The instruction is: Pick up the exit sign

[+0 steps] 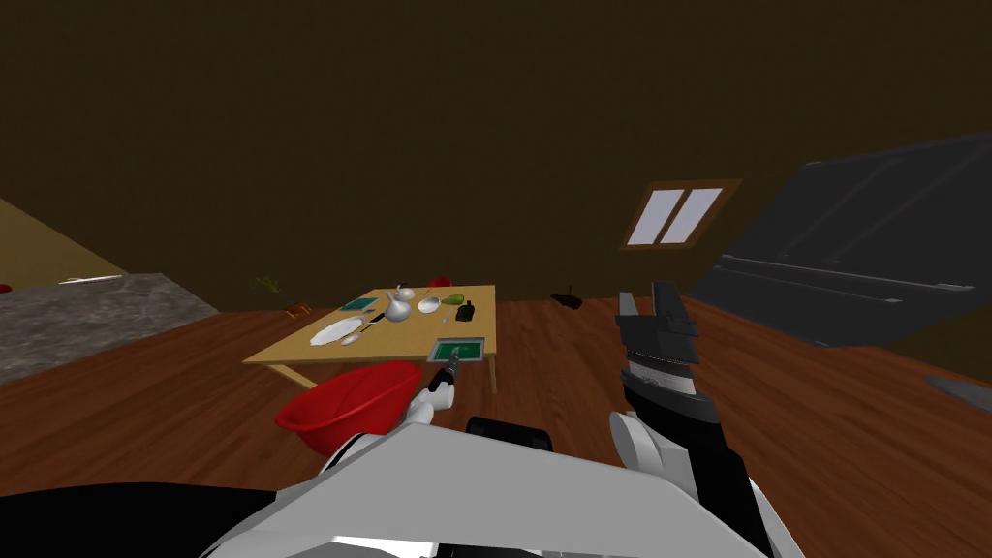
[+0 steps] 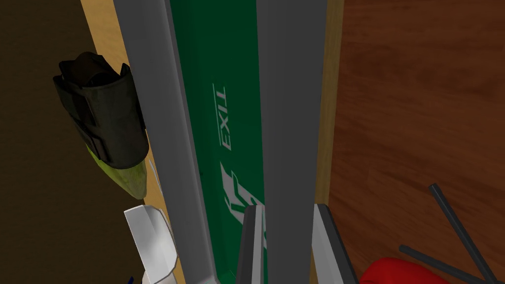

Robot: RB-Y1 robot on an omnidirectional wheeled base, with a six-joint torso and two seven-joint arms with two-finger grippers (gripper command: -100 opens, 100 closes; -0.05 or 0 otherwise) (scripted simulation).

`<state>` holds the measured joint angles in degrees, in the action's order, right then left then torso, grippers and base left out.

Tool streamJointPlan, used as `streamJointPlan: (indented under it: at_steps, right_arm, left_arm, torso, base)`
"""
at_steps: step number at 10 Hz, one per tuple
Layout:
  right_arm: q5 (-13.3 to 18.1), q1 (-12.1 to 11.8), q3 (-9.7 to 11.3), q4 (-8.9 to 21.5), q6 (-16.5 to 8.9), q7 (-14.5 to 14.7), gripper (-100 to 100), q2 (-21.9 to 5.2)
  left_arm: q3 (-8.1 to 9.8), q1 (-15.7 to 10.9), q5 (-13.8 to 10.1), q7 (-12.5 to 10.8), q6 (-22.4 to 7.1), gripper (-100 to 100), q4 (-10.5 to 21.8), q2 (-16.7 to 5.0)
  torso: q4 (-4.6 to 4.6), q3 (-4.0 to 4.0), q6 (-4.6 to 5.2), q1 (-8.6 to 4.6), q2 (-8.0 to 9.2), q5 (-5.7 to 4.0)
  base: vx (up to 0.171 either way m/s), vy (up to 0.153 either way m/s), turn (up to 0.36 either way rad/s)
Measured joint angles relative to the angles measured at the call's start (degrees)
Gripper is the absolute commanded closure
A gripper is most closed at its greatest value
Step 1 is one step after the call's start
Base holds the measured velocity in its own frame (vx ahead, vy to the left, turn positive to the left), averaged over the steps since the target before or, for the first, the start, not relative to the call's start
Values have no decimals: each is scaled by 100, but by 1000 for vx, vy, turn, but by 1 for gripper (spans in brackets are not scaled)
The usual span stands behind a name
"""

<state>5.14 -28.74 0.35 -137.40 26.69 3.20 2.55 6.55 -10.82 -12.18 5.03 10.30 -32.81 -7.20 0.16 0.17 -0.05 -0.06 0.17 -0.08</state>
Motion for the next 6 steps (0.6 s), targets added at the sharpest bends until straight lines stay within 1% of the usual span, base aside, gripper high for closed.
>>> streamJointPlan:
  at_steps: [1,3,4,5,6]
  right_arm:
    - [0,0,0,0,0,0,0,0]
    - [0,0,0,0,0,0,0,0]
    - [0,0,0,0,0,0,0,0]
    - [0,0,0,0,0,0,0,0]
    - [0,0,0,0,0,0,0,0]
  left_arm:
    - [-21,93,-66,113,-121,100,-240,48]
    - [-153,167,-271,355,-279,100,-491,119]
    - [-300,176,-404,418,-289,100,-512,100]
    - [-317,199,-448,485,-318,100,-574,128]
    - [-314,200,-451,501,-327,0,-584,134]
  torso:
    - [2,2,-1,-1,2,-1]
    - [2,3,-3,-1,3,-3]
    - [1,2,-2,-1,4,-4]
    - [3,3,1,-4,4,-5]
    - [2,3,1,-5,4,-6]
  base:
    - [3,5,140]
    - [2,4,132]
    - [0,3,44]
    - [0,0,0]
    - [0,0,0]
